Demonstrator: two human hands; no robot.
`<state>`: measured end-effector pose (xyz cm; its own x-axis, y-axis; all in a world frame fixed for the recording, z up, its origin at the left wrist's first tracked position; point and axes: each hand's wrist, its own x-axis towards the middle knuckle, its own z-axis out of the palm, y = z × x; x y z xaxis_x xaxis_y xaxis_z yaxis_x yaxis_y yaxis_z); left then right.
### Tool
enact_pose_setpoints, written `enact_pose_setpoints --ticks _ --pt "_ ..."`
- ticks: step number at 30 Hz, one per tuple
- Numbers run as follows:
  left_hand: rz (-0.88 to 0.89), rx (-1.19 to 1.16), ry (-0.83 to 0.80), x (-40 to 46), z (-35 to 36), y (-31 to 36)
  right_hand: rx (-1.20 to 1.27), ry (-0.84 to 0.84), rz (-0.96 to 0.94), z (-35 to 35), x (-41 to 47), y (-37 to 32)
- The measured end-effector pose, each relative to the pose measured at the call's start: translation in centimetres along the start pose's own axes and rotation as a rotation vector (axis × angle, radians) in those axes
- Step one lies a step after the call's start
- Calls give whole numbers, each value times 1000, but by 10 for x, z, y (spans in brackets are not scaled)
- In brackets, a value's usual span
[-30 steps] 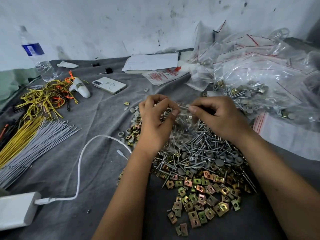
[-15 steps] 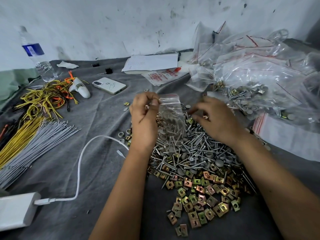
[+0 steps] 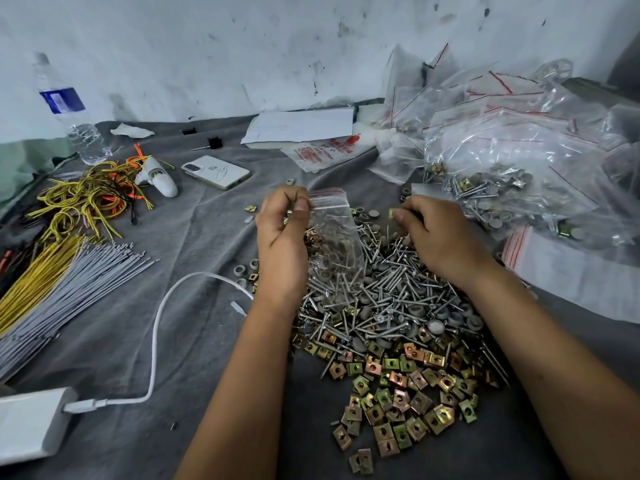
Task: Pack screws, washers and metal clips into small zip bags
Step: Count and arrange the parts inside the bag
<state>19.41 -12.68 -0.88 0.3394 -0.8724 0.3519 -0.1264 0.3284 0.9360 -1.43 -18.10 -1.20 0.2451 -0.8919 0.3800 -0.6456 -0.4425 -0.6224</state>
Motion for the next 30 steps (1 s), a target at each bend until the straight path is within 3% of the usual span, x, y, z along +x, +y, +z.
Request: enact_pose_setpoints --ticks 5,11,16,20,23,30 --pt "27 37 -58 -1 4 0 106 -41 -7 -4 -1 0" --pt "60 94 -79 -3 9 -2 199 54 -27 -12 1 6" --pt "66 43 -75 -3 8 -4 -39 103 -21 -13 3 20" --pt "57 14 -78 -3 9 -1 -338 -146 55 -10 5 27" --pt "46 8 -73 -3 9 0 -309 -189 87 -12 5 29" --pt "-16 -117 61 -4 7 1 -144 -58 23 -9 4 23"
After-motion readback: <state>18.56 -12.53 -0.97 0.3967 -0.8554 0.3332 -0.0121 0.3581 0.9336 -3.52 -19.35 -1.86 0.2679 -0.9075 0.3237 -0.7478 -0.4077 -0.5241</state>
